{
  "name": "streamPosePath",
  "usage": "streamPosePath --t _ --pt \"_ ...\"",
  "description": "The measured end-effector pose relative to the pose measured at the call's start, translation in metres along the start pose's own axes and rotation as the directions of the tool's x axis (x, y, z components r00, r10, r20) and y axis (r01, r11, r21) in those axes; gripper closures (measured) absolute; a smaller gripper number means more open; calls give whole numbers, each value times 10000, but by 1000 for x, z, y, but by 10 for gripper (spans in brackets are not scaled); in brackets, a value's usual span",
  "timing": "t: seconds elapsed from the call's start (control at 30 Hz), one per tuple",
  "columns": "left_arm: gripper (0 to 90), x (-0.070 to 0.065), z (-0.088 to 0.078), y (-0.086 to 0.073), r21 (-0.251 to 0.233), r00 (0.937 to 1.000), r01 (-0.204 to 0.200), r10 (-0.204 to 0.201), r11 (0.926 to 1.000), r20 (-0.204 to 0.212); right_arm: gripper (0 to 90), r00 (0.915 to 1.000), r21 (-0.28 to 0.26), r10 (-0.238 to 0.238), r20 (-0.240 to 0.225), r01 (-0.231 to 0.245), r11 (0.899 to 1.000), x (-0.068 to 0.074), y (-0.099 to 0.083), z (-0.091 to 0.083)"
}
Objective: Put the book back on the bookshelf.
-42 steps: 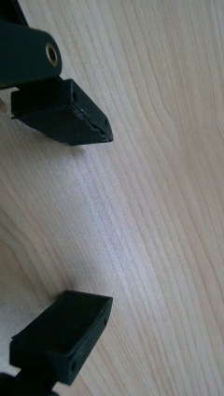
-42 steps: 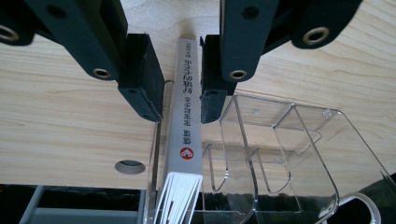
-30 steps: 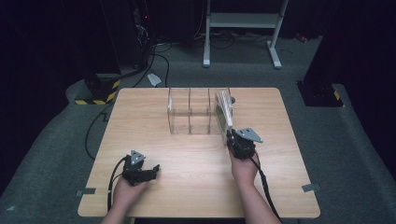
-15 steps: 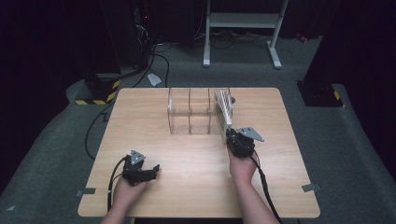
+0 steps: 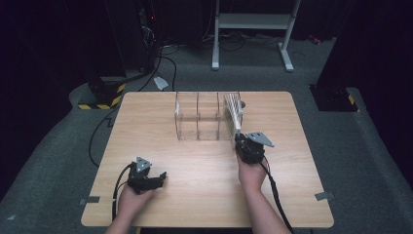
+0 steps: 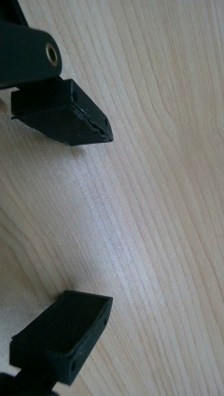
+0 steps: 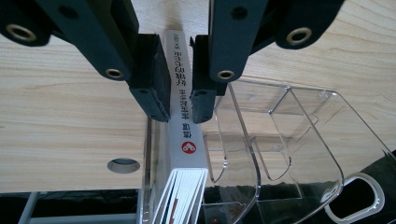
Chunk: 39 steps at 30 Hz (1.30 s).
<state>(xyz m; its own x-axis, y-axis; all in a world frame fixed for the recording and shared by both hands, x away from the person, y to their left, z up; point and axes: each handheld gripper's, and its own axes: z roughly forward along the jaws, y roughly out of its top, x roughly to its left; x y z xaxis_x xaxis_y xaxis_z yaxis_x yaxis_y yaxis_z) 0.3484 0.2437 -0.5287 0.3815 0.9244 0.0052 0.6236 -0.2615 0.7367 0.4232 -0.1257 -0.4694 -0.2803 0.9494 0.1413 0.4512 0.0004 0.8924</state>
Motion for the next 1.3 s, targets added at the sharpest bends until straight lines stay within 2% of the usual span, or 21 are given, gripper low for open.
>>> streamPosePath --t 0.53,0.87,1.1,1.3 --pt "180 0 0 0 -14 10000 13 -13 10000 1 756 10000 -74 -85 15 86 9999 1 2 2" --pt "180 0 0 0 -10 10000 -23 23 10000 -7 700 9998 -161 -129 -180 126 9998 3 3 -5" --pt "180 0 0 0 -11 10000 -19 19 10000 -5 660 9990 -176 -365 -242 361 9992 3 6 -11" --pt "180 0 0 0 -10 10000 -19 19 10000 -5 603 9977 29 -566 -375 567 9984 3 6 -15"
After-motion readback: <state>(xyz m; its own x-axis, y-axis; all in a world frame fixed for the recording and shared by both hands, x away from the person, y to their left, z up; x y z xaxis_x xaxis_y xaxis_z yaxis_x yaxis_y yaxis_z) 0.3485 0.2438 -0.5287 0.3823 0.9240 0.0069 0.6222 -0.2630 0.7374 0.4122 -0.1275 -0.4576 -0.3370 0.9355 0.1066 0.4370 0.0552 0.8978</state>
